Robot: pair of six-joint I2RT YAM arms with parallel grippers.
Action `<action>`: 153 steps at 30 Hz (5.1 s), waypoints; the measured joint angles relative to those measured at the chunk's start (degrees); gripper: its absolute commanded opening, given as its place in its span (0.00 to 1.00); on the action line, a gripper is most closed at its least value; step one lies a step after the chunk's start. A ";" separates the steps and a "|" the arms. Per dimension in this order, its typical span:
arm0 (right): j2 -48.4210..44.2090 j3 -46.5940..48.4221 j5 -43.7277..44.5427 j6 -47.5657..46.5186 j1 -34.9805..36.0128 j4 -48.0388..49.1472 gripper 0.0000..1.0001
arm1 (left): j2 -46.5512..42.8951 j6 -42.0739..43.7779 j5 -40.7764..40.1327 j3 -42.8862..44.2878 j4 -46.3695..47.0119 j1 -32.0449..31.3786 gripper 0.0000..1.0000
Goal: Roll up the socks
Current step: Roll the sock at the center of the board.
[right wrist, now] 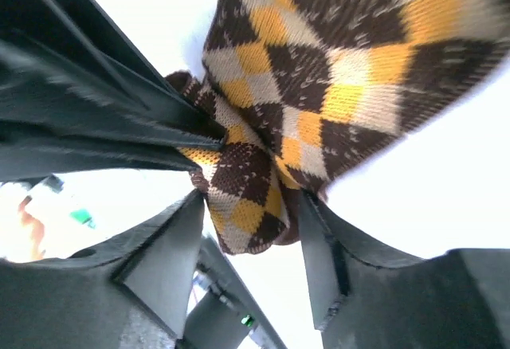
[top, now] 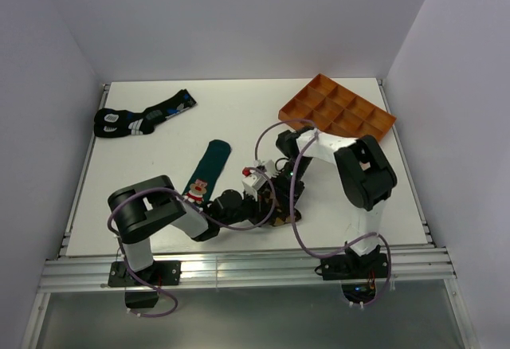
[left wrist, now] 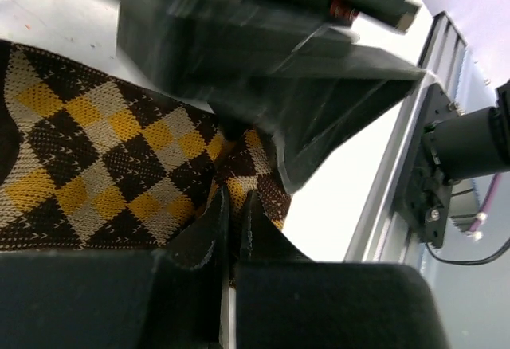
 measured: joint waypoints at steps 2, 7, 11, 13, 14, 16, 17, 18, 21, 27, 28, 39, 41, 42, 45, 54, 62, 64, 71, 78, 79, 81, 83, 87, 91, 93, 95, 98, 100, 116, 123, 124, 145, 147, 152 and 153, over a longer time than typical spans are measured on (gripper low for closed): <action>-3.13 -1.05 0.79 0.81 -0.02 2.43 0.59 | 0.52 -1.62 0.13 -0.22 1.01 -0.11 0.00; -11.91 -3.21 3.21 2.45 -0.68 8.33 0.60 | 1.64 -5.70 0.66 -1.03 3.17 -0.44 0.00; -19.47 -7.61 5.62 1.77 -2.03 12.37 0.60 | 3.06 -9.01 1.20 -1.64 5.42 0.11 0.00; -23.43 -10.78 6.91 0.66 -2.47 14.12 0.60 | 3.91 -10.91 2.19 -1.70 6.54 0.66 0.00; -25.05 -12.04 7.41 -0.09 -2.51 14.53 0.60 | 4.33 -11.78 2.60 -1.84 7.28 0.94 0.00; -27.96 -14.78 8.17 -2.16 -2.51 15.67 0.59 | 5.29 -13.77 3.85 -2.36 8.90 1.70 0.00; -28.96 -15.69 8.37 -3.06 -2.51 15.91 0.59 | 5.79 -14.97 4.59 -2.78 9.86 2.23 0.00; -30.05 -16.76 8.52 -4.52 -2.51 16.11 0.59 | 6.14 -15.96 5.40 -3.10 10.62 2.67 0.00; -32.85 -19.47 8.28 -8.74 -2.49 16.87 0.59 | 7.32 -19.12 8.72 -4.00 12.83 4.44 0.00; -41.16 -25.22 8.02 -14.12 -0.90 20.06 0.65 | 8.46 -22.99 14.38 -3.58 12.66 6.51 0.00; -43.01 -26.16 8.04 -14.73 -0.04 20.74 0.66 | 8.52 -23.41 15.26 -3.34 12.20 6.71 0.00; -51.17 -34.07 9.22 -16.41 12.46 25.38 0.68 | 7.96 -25.57 23.76 0.94 2.27 9.73 0.00; -51.43 -35.39 9.90 -16.63 14.05 25.73 0.68 | 7.82 -25.55 25.00 2.03 -0.09 10.10 0.00; -51.63 -36.06 10.21 -16.74 14.86 26.14 0.68 | 7.82 -25.53 25.59 2.51 -1.03 10.23 0.00; -52.41 -37.68 11.69 -17.09 16.98 27.26 0.68 | 7.82 -25.53 27.43 3.61 -3.43 10.60 0.00; -51.95 -40.87 16.20 -16.85 22.05 33.70 0.63 | 8.04 -25.18 32.28 5.70 -8.61 11.93 0.00; -43.98 -38.21 18.14 -14.67 22.91 35.76 0.19 | 8.15 -23.30 35.85 8.37 -14.69 12.79 0.00; -41.33 -35.91 18.14 -14.12 22.88 33.86 0.14 | 7.52 -22.23 35.93 9.22 -17.57 12.90 0.01; -33.53 -28.87 15.82 -11.61 21.97 28.65 0.10 | 1.11 -17.51 29.88 11.34 -32.37 12.79 0.16; -30.88 -26.99 12.92 -8.76 19.50 29.70 0.09 | -7.54 -14.32 16.24 11.30 -41.81 12.39 0.24; -30.47 -26.71 12.50 -8.39 19.21 29.53 0.09 | -8.63 -14.08 14.45 10.97 -41.81 12.57 0.24; -29.40 -25.81 12.07 -7.96 18.82 28.79 0.09 | -10.93 -13.55 10.93 9.86 -41.66 12.92 0.25; -27.93 -24.52 11.74 -7.56 18.51 27.71 0.09 | -13.11 -13.31 8.07 8.17 -41.05 13.25 0.25; -25.24 -21.81 10.99 -6.93 17.86 25.53 0.09 | -16.72 -13.14 2.82 5.33 -41.07 13.35 0.18; -22.60 -19.04 10.32 -6.91 17.25 22.62 0.09 | -19.43 -13.11 -1.03 2.12 -40.61 13.33 0.16; -21.03 -17.40 9.92 -6.93 16.83 21.03 0.09 | -19.98 -13.16 -1.97 0.59 -40.39 13.33 0.16; -19.78 -16.11 9.73 -6.88 16.48 19.76 0.09 | -19.69 -13.20 -2.23 -0.87 -39.39 13.33 0.19; -18.51 -14.84 9.62 -6.73 16.20 18.47 0.09 | -18.40 -13.29 -2.05 -2.25 -36.61 13.05 0.20; -17.57 -13.94 9.35 -6.71 15.98 17.49 0.09 | -16.65 -13.35 -1.49 -2.43 -33.62 12.72 0.18; -2.12 0.72 1.53 -8.94 9.14 1.09 0.09 | -5.03 -20.00 1.57 0.44 -19.21 12.98 0.18; 2.10 2.69 -1.07 -5.99 6.99 -0.70 0.09 | -10.05 -20.76 0.31 -8.74 -12.48 12.09 0.22; 2.38 2.80 -1.18 -5.20 6.84 -0.72 0.09 | -10.67 -20.70 0.20 -9.73 -11.89 11.78 0.22; 11.23 11.02 -2.08 -1.66 5.05 -9.40 0.10 | -25.03 5.40 -9.97 -2.08 -25.79 -0.57 0.52; 11.23 11.04 -2.05 -1.68 5.03 -9.44 0.10 | -22.73 7.76 -9.77 0.00 -26.77 -0.57 0.52; 11.78 11.65 -2.08 -1.66 4.87 -9.99 0.11 | -17.77 11.30 -8.72 2.21 -27.85 -0.59 0.52; 11.87 11.72 -2.10 -1.66 4.81 -10.10 0.11 | -16.94 11.69 -8.44 2.23 -27.85 -0.59 0.52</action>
